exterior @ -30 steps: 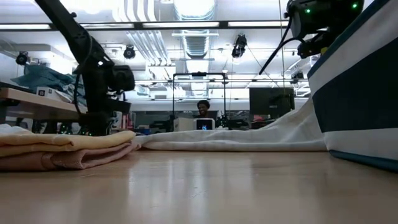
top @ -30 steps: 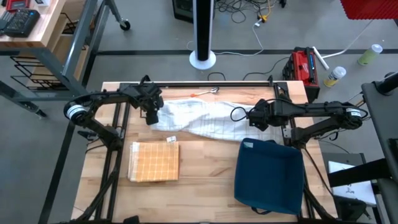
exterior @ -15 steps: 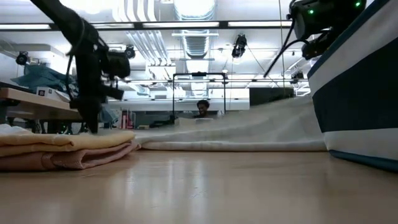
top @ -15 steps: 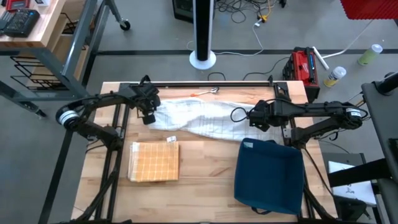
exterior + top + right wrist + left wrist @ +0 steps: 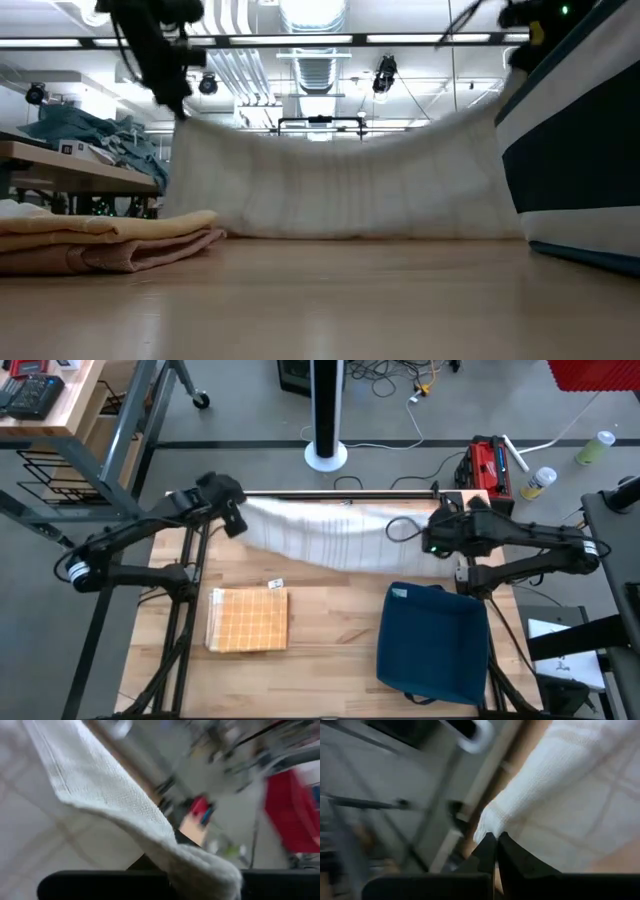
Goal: Fold towel
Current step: Fold the white towel
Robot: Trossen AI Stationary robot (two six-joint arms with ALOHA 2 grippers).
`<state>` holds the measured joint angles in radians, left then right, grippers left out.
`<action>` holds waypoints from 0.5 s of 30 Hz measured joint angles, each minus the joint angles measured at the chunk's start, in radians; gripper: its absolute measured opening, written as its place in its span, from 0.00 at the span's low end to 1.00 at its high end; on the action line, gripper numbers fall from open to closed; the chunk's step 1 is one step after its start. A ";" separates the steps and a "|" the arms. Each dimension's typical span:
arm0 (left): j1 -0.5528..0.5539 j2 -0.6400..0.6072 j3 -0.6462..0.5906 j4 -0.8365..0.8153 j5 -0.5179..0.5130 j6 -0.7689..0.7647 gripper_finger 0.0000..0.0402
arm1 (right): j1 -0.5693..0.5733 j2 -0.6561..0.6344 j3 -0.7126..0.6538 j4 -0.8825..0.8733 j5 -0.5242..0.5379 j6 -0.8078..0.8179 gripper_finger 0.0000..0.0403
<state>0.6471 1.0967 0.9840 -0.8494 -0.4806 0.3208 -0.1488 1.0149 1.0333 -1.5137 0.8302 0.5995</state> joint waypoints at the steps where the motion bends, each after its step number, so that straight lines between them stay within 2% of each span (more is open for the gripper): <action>1: -0.007 -0.008 0.021 0.018 -0.036 0.012 0.00 | -0.001 -0.014 0.020 -0.001 0.058 0.001 0.00; 4: -0.014 -0.022 0.079 0.089 -0.155 0.022 0.00 | -0.001 -0.042 0.089 0.002 0.218 0.001 0.00; 6: -0.016 -0.022 0.116 0.119 -0.227 0.032 0.00 | -0.001 -0.052 0.138 0.003 0.281 -0.002 0.00; 11: -0.016 -0.022 0.229 0.138 -0.356 0.113 0.00 | 0.000 -0.061 0.253 0.005 0.353 -0.033 0.00; 15: -0.016 -0.024 0.324 0.139 -0.366 0.152 0.00 | 0.000 -0.065 0.328 0.005 0.366 -0.054 0.00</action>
<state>0.6308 1.0729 1.3081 -0.7101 -0.8467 0.4727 -0.1486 0.9503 1.3610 -1.5092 1.1964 0.5452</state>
